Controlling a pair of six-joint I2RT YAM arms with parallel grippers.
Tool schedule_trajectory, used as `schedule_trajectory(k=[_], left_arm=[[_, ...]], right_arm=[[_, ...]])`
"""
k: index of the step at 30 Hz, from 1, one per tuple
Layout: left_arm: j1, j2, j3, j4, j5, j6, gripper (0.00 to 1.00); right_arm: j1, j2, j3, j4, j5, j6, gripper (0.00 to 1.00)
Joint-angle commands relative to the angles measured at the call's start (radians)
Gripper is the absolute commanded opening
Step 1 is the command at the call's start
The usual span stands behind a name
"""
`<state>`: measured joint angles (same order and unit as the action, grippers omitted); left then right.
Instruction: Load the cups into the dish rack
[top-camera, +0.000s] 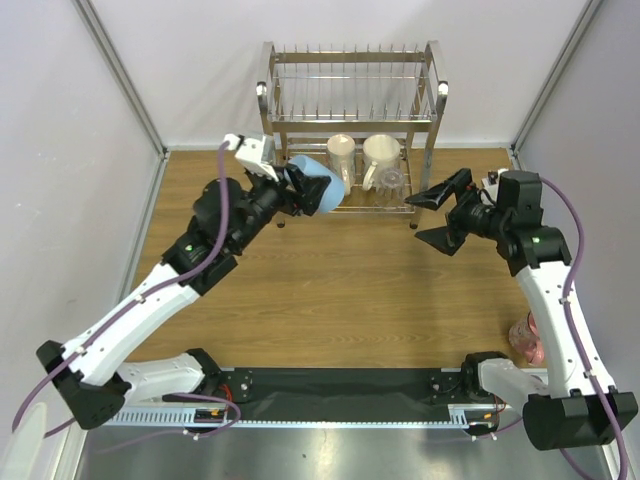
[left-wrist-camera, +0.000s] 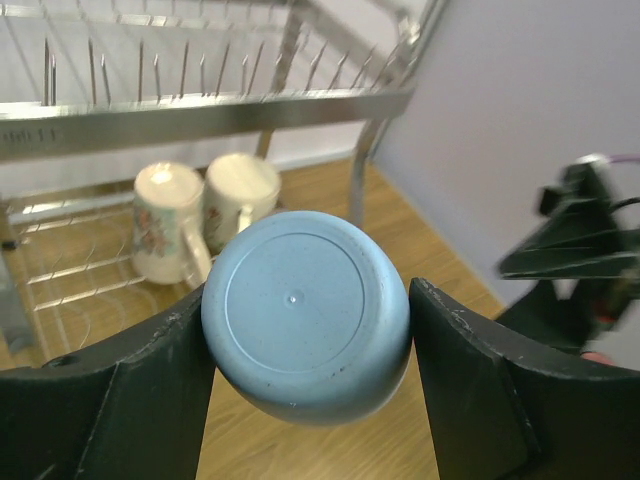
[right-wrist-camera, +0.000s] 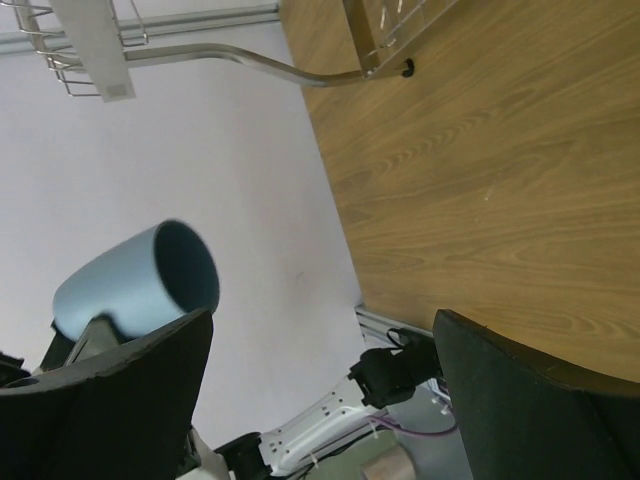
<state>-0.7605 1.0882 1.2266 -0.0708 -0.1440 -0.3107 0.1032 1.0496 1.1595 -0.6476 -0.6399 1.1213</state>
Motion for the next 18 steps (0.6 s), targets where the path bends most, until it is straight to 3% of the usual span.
schedule_trajectory(k=[1, 8, 12, 18], left_arm=[[-0.017, 0.022, -0.035, 0.049, -0.069, 0.05, 0.0], [-0.043, 0.166, -0.082, 0.066, -0.294, 0.068, 0.0], [-0.042, 0.242, -0.127, 0.178, -0.399, 0.139, 0.0], [-0.014, 0.354, -0.162, 0.301, -0.414, 0.151, 0.0]], right_arm=[[-0.023, -0.02, 0.068, -0.138, -0.027, -0.098, 1.0], [-0.069, 0.004, 0.123, -0.202, -0.059, -0.178, 1.0], [-0.096, 0.02, 0.135, -0.225, -0.099, -0.207, 1.0], [-0.14, 0.047, 0.167, -0.316, -0.122, -0.285, 0.99]])
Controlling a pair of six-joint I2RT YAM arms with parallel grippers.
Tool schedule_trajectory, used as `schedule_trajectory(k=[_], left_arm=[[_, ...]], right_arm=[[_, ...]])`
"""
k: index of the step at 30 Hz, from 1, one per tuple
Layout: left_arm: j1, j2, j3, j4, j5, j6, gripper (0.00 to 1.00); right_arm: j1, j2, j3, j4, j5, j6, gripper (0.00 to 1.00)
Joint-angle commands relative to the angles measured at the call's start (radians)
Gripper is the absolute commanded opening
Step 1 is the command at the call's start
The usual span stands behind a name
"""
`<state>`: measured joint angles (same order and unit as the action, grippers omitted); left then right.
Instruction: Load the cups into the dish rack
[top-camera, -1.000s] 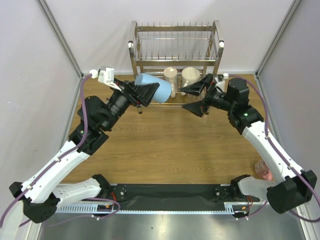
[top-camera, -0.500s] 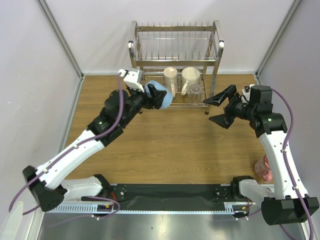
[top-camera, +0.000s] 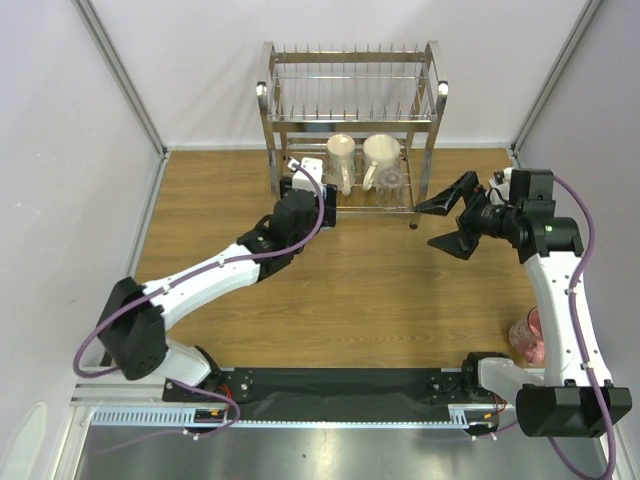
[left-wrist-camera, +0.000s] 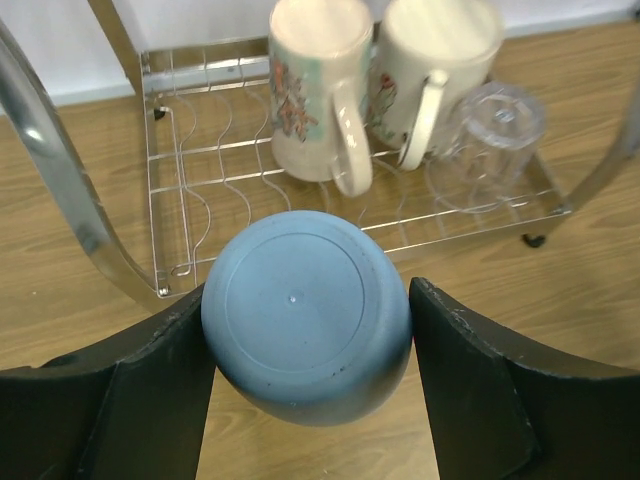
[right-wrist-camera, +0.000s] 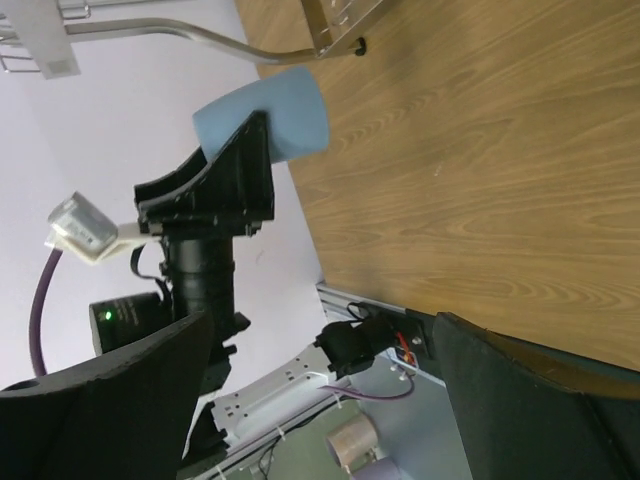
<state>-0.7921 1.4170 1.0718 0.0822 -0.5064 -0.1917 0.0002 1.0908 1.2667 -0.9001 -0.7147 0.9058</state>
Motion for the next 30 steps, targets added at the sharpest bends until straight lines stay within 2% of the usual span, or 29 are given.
schedule_trajectory(k=[1, 6, 15, 30], left_arm=[[0.027, 0.058, -0.006, 0.155, -0.038, 0.026, 0.0], [0.097, 0.146, 0.016, 0.215, 0.028, 0.009, 0.0], [0.123, 0.312, 0.102, 0.272, 0.02, 0.067, 0.0], [0.162, 0.43, 0.221, 0.243, -0.004, 0.092, 0.0]], right_arm=[[-0.048, 0.011, 0.068, -0.095, -0.052, -0.1, 0.99], [-0.063, 0.041, 0.126, -0.189, -0.049, -0.168, 0.99], [-0.097, 0.084, 0.232, -0.304, -0.034, -0.268, 0.99], [-0.117, 0.101, 0.204, -0.299, -0.037, -0.281, 1.0]])
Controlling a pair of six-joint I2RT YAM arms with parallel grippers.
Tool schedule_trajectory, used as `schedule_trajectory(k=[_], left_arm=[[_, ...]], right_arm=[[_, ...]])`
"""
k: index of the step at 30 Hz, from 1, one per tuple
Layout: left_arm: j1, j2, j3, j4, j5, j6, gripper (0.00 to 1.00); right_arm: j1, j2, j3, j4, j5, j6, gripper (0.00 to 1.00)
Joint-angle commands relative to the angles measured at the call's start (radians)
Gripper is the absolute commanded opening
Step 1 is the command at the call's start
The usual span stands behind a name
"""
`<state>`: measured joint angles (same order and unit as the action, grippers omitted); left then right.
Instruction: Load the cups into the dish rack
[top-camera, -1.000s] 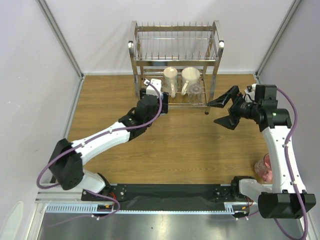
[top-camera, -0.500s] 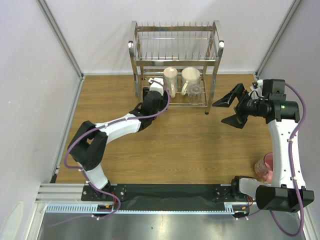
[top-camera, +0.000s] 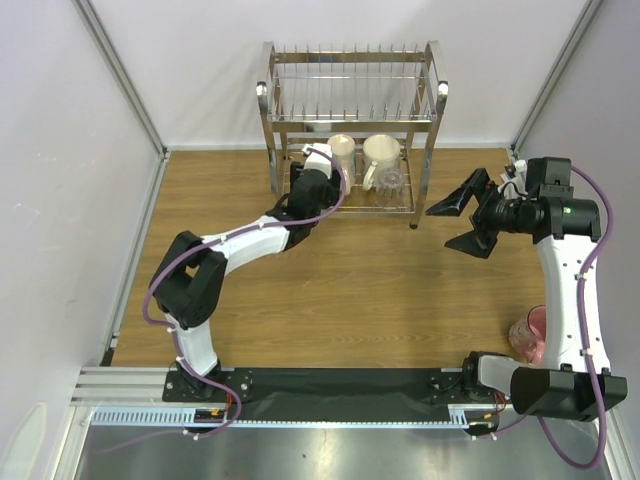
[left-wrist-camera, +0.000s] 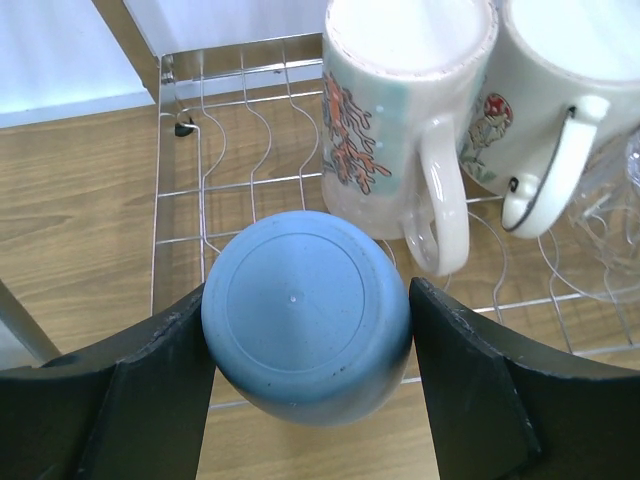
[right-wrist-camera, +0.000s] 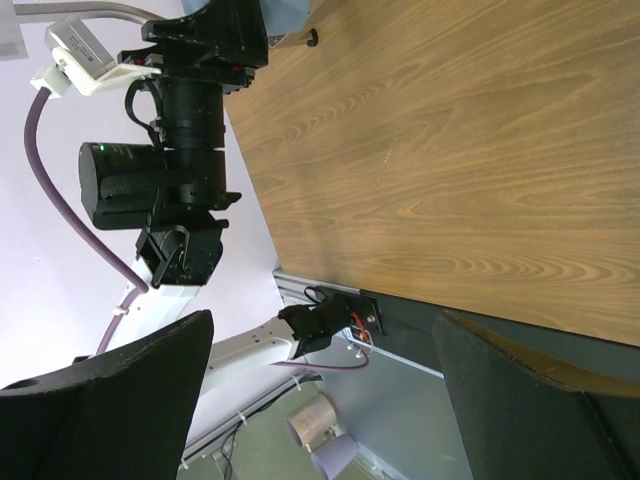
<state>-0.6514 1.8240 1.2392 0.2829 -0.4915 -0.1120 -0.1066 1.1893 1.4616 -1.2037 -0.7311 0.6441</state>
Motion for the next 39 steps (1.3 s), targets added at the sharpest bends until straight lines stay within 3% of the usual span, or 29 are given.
schedule_trajectory(k=[1, 39], left_arm=[[0.024, 0.029, 0.062, 0.039, -0.018, 0.009, 0.0], [0.118, 0.239, 0.252, -0.068, 0.014, -0.038, 0.0]], right_arm=[[-0.011, 0.006, 0.009, 0.006, -0.021, -0.02, 1.0], [-0.034, 0.073, 0.055, -0.022, -0.001, -0.061, 0.99]])
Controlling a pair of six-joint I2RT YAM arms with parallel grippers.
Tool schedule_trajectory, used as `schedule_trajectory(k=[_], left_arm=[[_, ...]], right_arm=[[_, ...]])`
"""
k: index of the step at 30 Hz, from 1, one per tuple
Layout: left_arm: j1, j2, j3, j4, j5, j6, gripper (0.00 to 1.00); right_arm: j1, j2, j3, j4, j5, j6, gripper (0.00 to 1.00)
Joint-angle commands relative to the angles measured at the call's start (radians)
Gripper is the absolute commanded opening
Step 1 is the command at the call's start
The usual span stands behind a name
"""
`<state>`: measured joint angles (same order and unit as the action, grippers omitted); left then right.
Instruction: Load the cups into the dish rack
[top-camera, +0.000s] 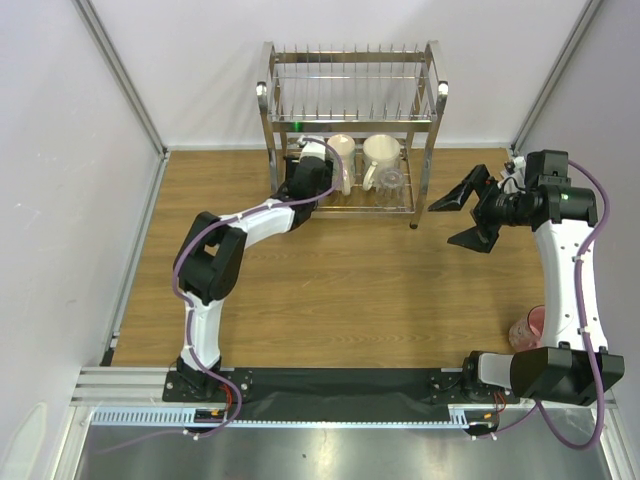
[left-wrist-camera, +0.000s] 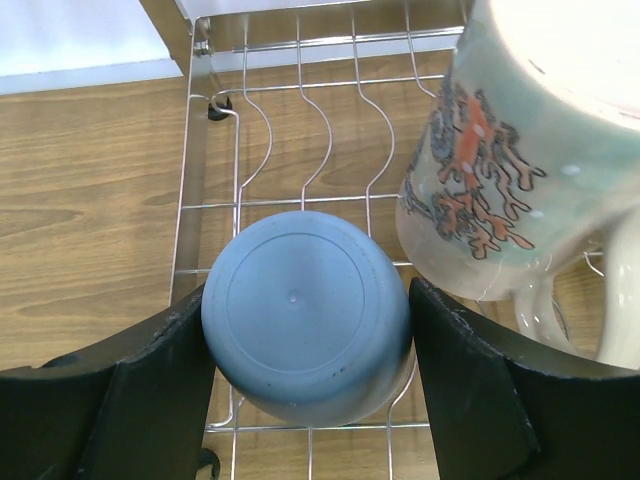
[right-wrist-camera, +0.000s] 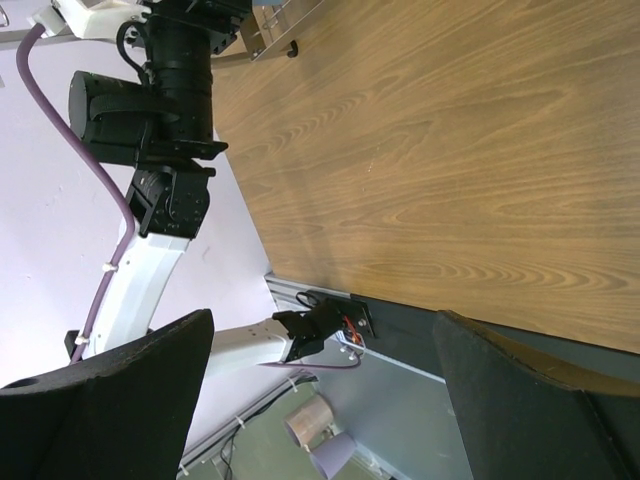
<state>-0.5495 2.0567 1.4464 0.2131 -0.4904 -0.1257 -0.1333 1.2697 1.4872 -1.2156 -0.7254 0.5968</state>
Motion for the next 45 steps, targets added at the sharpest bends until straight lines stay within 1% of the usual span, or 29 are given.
schedule_trajectory(k=[1, 5, 6, 8, 9, 12, 17, 18, 20, 21, 23, 24, 27, 35, 40, 43, 45], left_arm=[[0.016, 0.008, 0.045, -0.001, 0.013, -0.029, 0.0], [0.019, 0.02, 0.065, -0.024, 0.029, -0.037, 0.01], [0.019, 0.023, 0.071, -0.032, 0.033, -0.038, 0.06], [0.019, 0.025, 0.081, -0.047, 0.038, -0.048, 0.13], [0.019, 0.023, 0.081, -0.049, 0.036, -0.051, 0.19], [0.019, 0.025, 0.08, -0.053, 0.035, -0.06, 0.3], [0.019, 0.014, 0.069, -0.066, 0.046, -0.071, 0.38], [0.019, 0.013, 0.065, -0.069, 0.046, -0.071, 0.41], [0.019, 0.007, 0.057, -0.078, 0.042, -0.075, 0.43], [0.019, -0.001, 0.054, -0.078, 0.044, -0.075, 0.48], [0.017, -0.007, 0.048, -0.081, 0.042, -0.074, 0.54], [0.017, -0.012, 0.045, -0.086, 0.036, -0.072, 0.58], [0.016, -0.024, 0.029, -0.09, 0.02, -0.069, 0.66], [-0.021, -0.079, -0.027, -0.113, 0.009, -0.045, 0.77], [-0.043, -0.113, -0.08, -0.096, -0.005, -0.032, 0.79], [-0.043, -0.125, -0.087, -0.107, -0.007, -0.038, 0.82], [-0.043, -0.142, -0.102, -0.101, 0.004, -0.038, 0.87]], right_arm=[[-0.009, -0.006, 0.03, -0.009, -0.006, -0.014, 0.99], [-0.011, -0.009, 0.018, -0.002, -0.012, -0.006, 1.0], [-0.011, -0.009, 0.013, 0.001, -0.014, 0.0, 0.99], [-0.011, -0.016, -0.005, 0.013, -0.023, 0.009, 0.99], [-0.011, -0.018, -0.007, 0.013, -0.028, 0.011, 1.0], [-0.012, -0.018, -0.008, 0.014, -0.028, 0.012, 1.0], [-0.012, -0.023, -0.018, 0.018, -0.029, 0.012, 1.0], [-0.012, -0.021, -0.015, 0.019, -0.031, 0.012, 1.0], [-0.012, -0.021, -0.013, 0.019, -0.031, 0.012, 1.0], [-0.012, -0.023, -0.018, 0.021, -0.032, 0.014, 0.99], [-0.011, -0.026, -0.027, 0.027, -0.035, 0.018, 1.0], [-0.008, -0.029, -0.03, 0.028, -0.039, 0.023, 1.0], [-0.003, -0.029, -0.036, 0.031, -0.037, 0.027, 0.99], [0.008, -0.033, -0.012, 0.013, 0.001, 0.032, 0.99], [0.027, -0.026, 0.01, 0.01, 0.02, 0.035, 0.98], [0.037, -0.023, 0.024, 0.007, 0.027, 0.034, 0.98], [0.04, -0.026, 0.025, 0.001, 0.032, 0.032, 0.98]])
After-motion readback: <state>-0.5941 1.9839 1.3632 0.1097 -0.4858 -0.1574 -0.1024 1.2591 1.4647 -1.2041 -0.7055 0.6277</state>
